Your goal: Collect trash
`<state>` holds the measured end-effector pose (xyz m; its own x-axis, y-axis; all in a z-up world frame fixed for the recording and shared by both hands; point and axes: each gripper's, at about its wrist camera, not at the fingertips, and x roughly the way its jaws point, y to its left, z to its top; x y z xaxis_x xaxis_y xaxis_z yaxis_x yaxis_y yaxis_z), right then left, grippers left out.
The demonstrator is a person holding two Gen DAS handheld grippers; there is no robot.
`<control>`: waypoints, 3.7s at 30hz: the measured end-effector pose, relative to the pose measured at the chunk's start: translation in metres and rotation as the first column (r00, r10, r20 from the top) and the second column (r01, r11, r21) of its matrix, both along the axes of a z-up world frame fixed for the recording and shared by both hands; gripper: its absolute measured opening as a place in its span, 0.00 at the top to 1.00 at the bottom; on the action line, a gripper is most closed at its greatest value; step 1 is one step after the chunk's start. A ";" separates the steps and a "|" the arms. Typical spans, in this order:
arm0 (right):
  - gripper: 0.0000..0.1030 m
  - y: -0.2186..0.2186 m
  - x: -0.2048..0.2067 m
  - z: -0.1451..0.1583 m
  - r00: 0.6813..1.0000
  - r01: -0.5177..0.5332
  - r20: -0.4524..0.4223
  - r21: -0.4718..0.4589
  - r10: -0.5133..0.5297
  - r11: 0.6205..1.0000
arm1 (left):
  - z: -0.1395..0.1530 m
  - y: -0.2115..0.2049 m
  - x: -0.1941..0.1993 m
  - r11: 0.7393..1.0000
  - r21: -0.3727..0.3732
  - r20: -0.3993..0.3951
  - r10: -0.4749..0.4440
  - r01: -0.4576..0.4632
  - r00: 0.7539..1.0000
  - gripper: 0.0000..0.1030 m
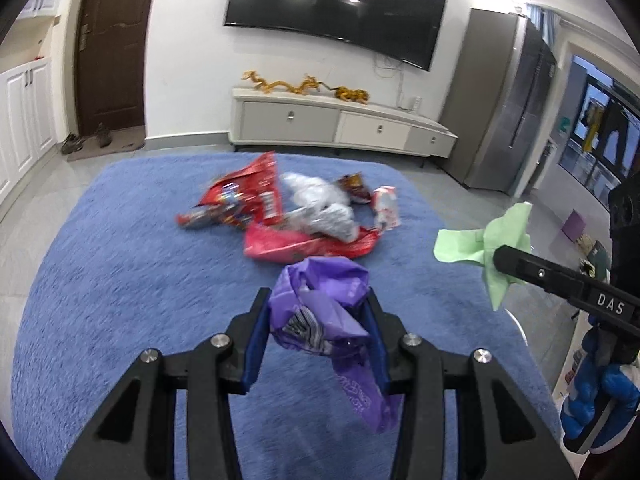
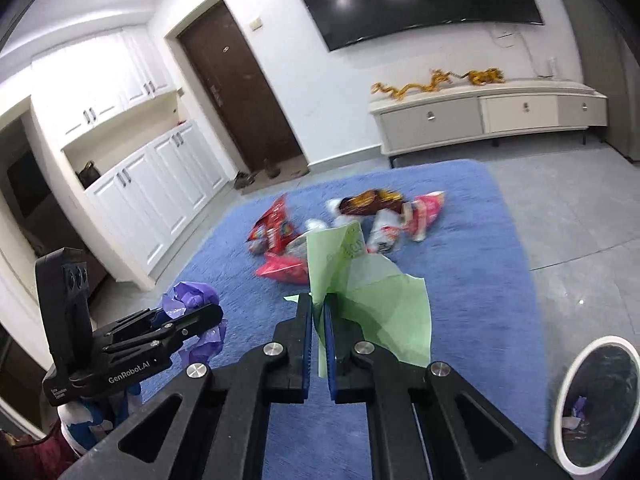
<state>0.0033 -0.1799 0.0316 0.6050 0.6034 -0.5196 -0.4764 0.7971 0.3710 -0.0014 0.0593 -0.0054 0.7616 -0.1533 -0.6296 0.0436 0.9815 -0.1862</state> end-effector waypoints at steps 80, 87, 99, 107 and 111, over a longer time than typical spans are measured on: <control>0.37 -0.366 0.025 -0.182 0.695 0.630 -0.461 0.019 -0.552 0.777 | -0.079 -0.407 0.181 0.805 -0.092 -0.282 -0.585 0.586 0.760 0.38; 0.23 -0.378 0.018 -0.149 0.704 0.656 -0.465 0.139 -0.536 0.742 | -0.085 -0.402 0.181 0.820 -0.088 -0.299 -0.563 0.565 0.771 0.38; 0.07 -0.384 0.005 -0.104 0.699 0.688 -0.525 0.307 -0.486 0.658 | -0.100 -0.421 0.166 0.768 -0.135 -0.348 -0.628 0.626 0.696 0.38; 0.05 -0.377 0.004 -0.087 0.711 0.679 -0.531 0.346 -0.461 0.648 | -0.104 -0.434 0.152 0.700 -0.278 -0.344 -0.712 0.658 0.612 0.38; 0.04 -0.374 0.007 -0.092 0.710 0.677 -0.542 0.351 -0.450 0.647 | -0.107 -0.441 0.145 0.678 -0.267 -0.357 -0.730 0.685 0.584 0.38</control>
